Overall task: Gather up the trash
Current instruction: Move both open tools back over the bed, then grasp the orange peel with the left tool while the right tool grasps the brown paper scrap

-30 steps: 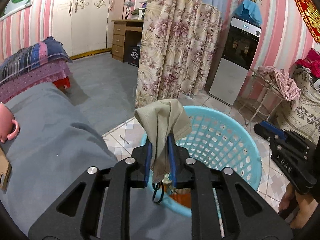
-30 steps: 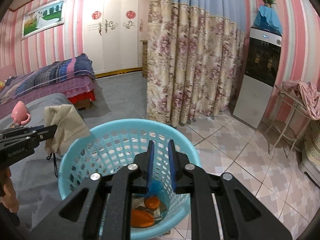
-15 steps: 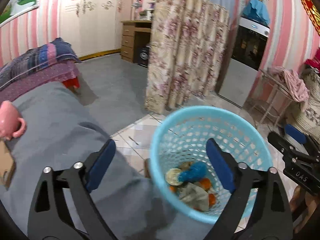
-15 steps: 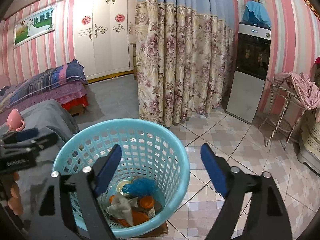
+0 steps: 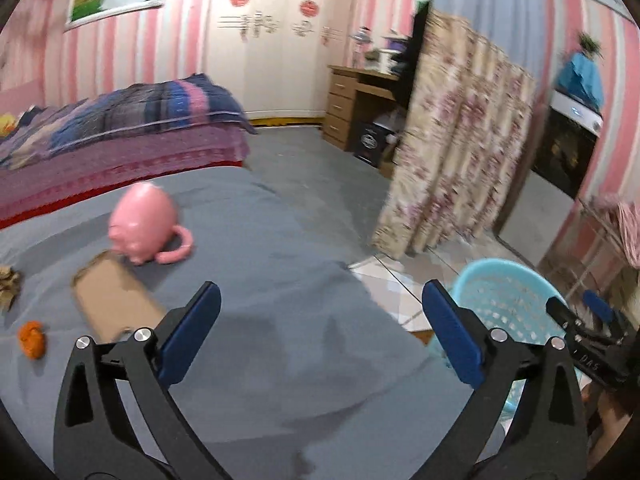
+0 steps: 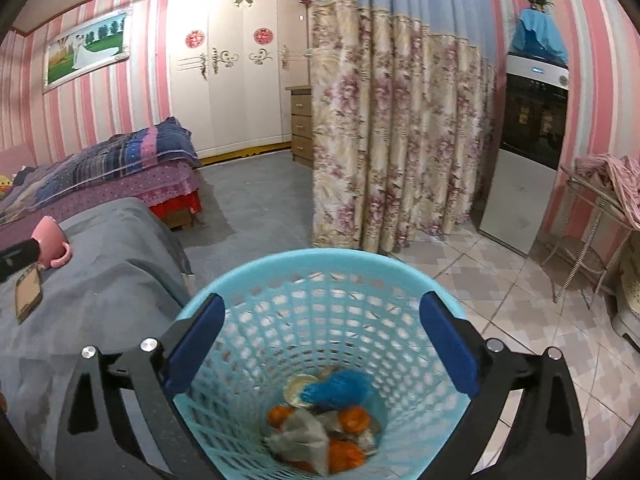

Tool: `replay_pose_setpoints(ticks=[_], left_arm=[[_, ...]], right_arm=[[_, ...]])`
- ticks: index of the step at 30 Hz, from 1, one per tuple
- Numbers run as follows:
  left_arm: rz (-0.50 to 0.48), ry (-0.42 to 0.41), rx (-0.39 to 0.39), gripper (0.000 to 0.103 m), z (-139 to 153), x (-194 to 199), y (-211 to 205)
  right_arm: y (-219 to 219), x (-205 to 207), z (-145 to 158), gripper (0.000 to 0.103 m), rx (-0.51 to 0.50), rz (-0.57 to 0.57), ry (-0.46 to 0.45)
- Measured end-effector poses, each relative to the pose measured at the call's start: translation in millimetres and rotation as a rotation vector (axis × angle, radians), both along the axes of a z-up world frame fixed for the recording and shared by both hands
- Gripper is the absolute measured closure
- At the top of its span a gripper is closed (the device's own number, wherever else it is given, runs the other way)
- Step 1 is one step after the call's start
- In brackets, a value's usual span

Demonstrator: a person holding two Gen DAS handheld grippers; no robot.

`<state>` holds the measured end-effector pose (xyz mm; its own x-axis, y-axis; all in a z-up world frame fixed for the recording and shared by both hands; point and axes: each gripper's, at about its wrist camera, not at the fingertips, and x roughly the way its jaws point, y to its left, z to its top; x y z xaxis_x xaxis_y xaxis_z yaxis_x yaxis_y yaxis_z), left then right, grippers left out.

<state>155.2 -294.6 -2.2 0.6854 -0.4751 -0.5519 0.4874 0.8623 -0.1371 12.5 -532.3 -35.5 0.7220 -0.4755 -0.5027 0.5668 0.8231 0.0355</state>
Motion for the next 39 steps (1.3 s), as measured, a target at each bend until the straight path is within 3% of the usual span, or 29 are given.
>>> replay_pose_setpoints(ticks=[9,19,23,27,33,39], left_arm=[[0.160,-0.045,0.041,0.006,14.0,25.8,83.3],[0.316,-0.022,0.053,0.006,13.2,48.8,183.0],[0.382,0.026,0.066,0.006,-2.7,59.5,219.2],[0.455,0.116,0.024,0.006,-24.3,72.1,253.7],[0.518,0.137,0.104,0.006,-50.1,79.3,284.7],[0.474,0.192,0.102,0.006,-66.1,81.3,292.6]], right_arm=[[57.1,49.1,6.9,0.006,-0.020,0.102,-0.006],[141.1,103.6,18.5,0.006,-0.045,0.318,-0.001],[172.3,120.0,23.5,0.006,-0.060,0.375,-0.005],[198.8,138.4,21.6,0.006,-0.078,0.412,0.021],[217.4,154.9,15.5,0.006,-0.084,0.430,0.064],[221.5,155.7,0.7,0.006,-0.044,0.426,0.080]])
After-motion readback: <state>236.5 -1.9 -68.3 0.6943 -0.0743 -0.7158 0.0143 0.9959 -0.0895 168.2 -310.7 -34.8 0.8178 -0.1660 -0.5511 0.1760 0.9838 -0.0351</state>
